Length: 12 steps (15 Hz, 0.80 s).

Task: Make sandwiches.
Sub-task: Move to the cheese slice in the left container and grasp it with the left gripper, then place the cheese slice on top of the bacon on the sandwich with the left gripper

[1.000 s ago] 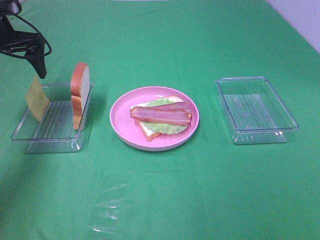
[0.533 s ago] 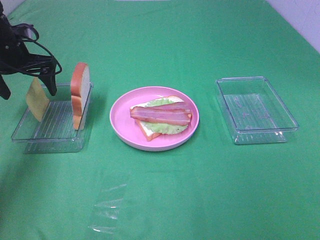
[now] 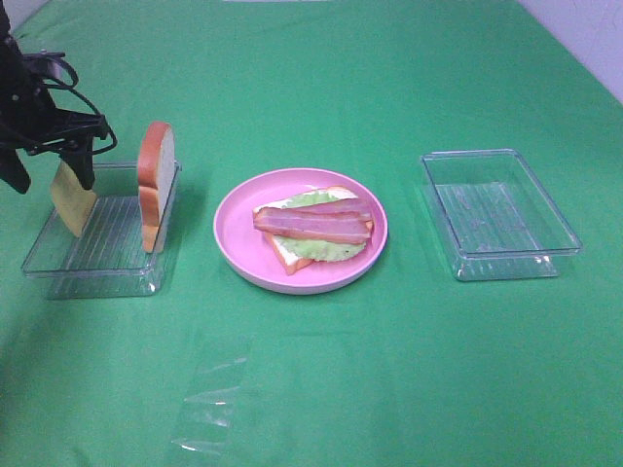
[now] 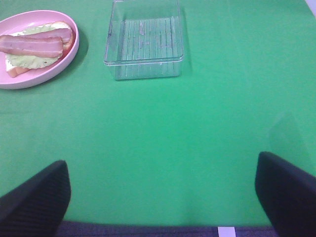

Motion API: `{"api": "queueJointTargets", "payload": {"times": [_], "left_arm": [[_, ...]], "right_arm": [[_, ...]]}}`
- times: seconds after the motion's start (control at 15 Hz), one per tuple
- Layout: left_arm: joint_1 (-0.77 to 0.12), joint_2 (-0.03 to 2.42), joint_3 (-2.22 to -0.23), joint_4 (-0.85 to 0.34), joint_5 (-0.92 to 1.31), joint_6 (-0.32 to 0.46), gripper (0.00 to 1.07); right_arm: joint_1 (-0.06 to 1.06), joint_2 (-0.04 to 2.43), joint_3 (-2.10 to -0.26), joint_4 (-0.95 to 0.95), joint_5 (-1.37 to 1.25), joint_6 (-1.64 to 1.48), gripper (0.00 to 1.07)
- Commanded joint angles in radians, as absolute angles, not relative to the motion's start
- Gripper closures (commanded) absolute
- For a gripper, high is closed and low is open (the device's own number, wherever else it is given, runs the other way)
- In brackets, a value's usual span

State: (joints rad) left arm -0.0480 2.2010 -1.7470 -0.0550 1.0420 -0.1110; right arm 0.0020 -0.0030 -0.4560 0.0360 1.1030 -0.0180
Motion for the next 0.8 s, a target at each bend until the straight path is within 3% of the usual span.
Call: {"api": "queueJointTargets", "payload": {"times": [0.07, 0.13, 0.2, 0.8], "left_arm": [[-0.049, 2.204, -1.739, -0.05, 1.03, -0.136, 0.78], [-0.049, 2.204, -1.739, -0.05, 1.03, -0.14, 0.86], [-0.049, 2.204, -1.739, -0.05, 1.03, -0.142, 1.06], [-0.049, 2.147, -1.76, -0.079, 1.048, -0.142, 1.07]], "right_arm": [[0.001, -0.036, -0.452, 0.037, 1.098, -0.033, 0.11], [0.001, -0.036, -0.452, 0.037, 1.098, -0.033, 0.11], [0.001, -0.036, -0.452, 0.037, 1.098, -0.033, 0.11], [0.001, -0.036, -0.452, 0.037, 1.098, -0.033, 0.11]]}}
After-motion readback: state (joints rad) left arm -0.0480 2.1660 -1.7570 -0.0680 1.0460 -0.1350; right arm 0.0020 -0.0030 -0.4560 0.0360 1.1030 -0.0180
